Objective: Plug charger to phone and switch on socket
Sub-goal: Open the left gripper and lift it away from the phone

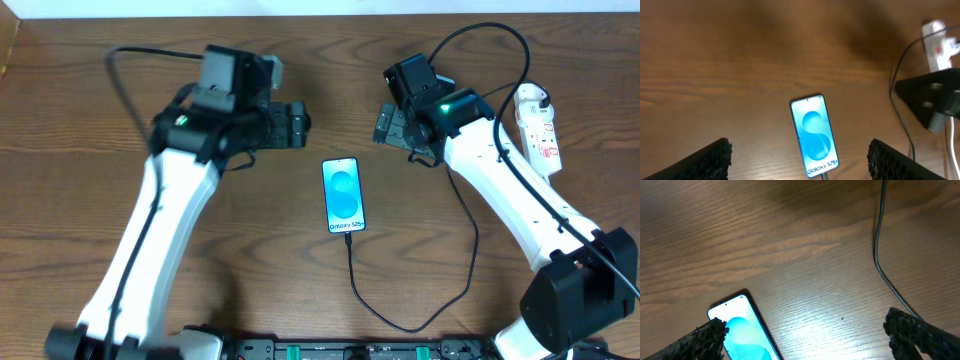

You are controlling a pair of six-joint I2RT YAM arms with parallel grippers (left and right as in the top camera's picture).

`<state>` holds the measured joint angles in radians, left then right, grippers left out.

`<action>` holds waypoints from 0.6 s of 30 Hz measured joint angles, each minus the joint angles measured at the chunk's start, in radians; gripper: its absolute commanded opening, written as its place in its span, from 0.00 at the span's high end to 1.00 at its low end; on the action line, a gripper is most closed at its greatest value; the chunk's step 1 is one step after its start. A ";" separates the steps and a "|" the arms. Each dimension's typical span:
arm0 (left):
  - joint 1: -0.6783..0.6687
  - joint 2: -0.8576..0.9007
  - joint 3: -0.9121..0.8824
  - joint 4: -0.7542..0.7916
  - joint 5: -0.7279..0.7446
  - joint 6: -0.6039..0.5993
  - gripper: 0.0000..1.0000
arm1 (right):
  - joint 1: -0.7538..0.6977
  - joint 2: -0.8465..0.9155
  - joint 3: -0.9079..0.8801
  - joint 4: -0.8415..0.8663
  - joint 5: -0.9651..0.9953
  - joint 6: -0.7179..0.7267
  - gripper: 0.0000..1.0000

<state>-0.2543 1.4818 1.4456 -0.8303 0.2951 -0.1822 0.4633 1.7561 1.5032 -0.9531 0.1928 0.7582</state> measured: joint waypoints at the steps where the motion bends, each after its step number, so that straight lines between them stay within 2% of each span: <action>1: 0.000 -0.029 0.000 -0.001 -0.016 0.003 0.13 | 0.000 0.000 0.000 -0.001 0.000 0.000 0.01; 8: 0.000 -0.119 0.000 -0.003 -0.061 0.008 0.13 | 0.000 0.000 0.000 -0.004 0.000 0.000 0.01; 18: 0.000 -0.123 0.000 -0.004 -0.066 0.008 0.13 | 0.000 0.000 0.000 -0.002 0.000 0.000 0.01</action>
<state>-0.2543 1.3586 1.4456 -0.8345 0.2291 -0.1745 0.4633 1.7561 1.5032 -0.9546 0.1925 0.7582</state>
